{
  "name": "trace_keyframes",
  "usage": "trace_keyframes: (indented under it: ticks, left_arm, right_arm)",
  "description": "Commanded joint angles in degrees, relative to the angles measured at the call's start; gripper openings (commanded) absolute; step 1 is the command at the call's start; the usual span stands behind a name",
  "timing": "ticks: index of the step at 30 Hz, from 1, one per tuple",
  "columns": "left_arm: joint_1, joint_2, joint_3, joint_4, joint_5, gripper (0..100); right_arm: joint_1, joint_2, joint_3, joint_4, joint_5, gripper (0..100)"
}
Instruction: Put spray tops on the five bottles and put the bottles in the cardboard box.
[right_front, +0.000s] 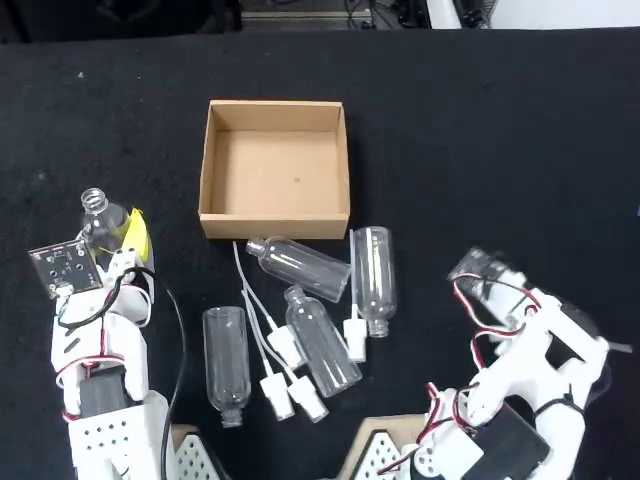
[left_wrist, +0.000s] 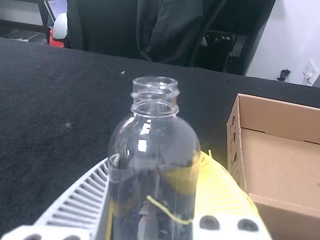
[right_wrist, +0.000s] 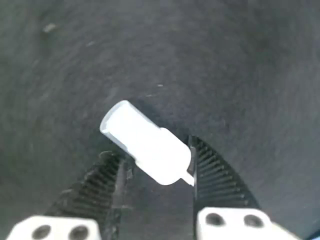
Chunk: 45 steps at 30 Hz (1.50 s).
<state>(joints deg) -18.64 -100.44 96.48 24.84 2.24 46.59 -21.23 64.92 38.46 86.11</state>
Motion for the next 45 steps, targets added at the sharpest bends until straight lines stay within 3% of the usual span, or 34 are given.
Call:
trace_keyframes:
  ticks: [1,5,11,15,20,23,36,43,45]
  left_arm:
    - [0.48,-1.23,1.10,-0.26,0.62,3]
    - [0.57,-1.23,1.10,-0.26,0.62,3]
    - [0.57,-1.23,1.10,-0.26,0.62,3]
    - [0.57,-1.23,1.10,-0.26,0.62,3]
    - [0.57,-1.23,1.10,-0.26,0.62,3]
    - [0.57,-1.23,1.10,-0.26,0.62,3]
    - [0.57,-1.23,1.10,-0.26,0.62,3]
    - [0.57,-1.23,1.10,-0.26,0.62,3]
    - [0.57,-1.23,1.10,-0.26,0.62,3]
  right_arm:
    - [-2.20,0.13,-3.74,0.70,-18.73,13.9]
    - [-2.20,0.40,-6.55,5.45,-32.44,13.9]
    - [-2.99,0.57,-14.64,22.24,-33.05,29.4]
    - [-3.43,0.57,-17.71,23.47,-25.58,27.4]
    - [-3.87,0.57,-17.36,27.08,-1.85,26.5]
    - [-3.87,0.57,-16.22,28.92,5.19,26.5]
    - [-1.93,0.66,-2.42,6.95,6.24,25.6]
    - [-1.85,0.31,-1.98,7.03,6.15,1.9]
    - [-1.85,-0.13,-2.86,7.12,5.89,1.5]
